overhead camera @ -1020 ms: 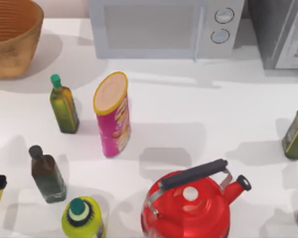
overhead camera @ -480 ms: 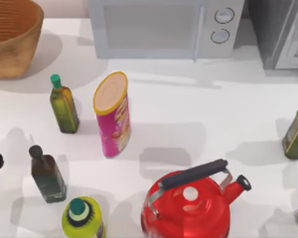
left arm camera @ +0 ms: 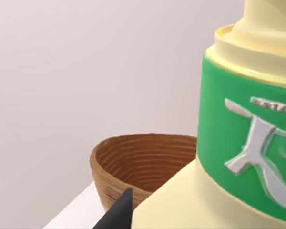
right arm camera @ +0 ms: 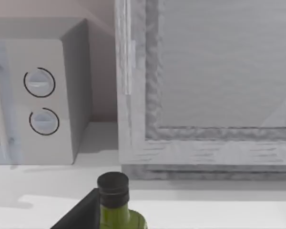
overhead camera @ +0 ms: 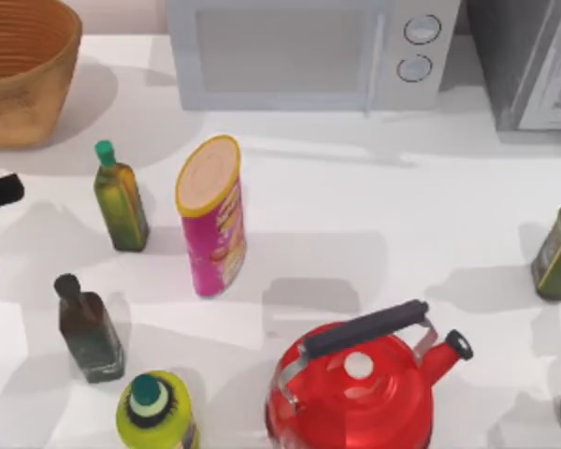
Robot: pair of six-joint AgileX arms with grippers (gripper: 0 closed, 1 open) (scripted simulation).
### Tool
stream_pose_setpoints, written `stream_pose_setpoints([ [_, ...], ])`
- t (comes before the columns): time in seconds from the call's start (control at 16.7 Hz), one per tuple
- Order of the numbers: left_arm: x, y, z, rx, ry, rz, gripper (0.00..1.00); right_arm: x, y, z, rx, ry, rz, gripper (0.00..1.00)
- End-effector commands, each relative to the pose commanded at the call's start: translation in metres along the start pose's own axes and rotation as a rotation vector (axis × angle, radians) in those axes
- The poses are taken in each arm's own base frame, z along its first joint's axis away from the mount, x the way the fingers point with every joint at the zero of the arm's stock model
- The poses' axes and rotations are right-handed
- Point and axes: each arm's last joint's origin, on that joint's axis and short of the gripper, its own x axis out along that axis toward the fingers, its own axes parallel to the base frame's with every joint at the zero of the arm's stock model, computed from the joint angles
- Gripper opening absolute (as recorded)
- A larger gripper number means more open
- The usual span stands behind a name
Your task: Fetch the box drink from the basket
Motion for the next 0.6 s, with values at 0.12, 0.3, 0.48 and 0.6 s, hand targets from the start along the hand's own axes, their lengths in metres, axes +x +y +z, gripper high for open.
stream_pose_setpoints([
  [0.12, 0.008, -0.018, -0.006, 0.014, 0.019, 0.069, 0.0, 0.0, 0.0, 0.0, 0.0, 0.0, 0.0, 1.0],
  [0.3, 0.013, -0.039, -0.019, 0.034, 0.045, 0.158, 0.0, 0.0, 0.0, 0.0, 0.0, 0.0, 0.0, 1.0],
  [0.48, 0.012, -0.054, -0.028, 0.047, 0.06, 0.226, 0.0, 0.0, 0.0, 0.0, 0.0, 0.0, 0.0, 1.0],
  [0.6, 0.01, -0.059, -0.032, 0.053, 0.066, 0.253, 0.0, 0.0, 0.0, 0.0, 0.0, 0.0, 0.0, 1.0],
])
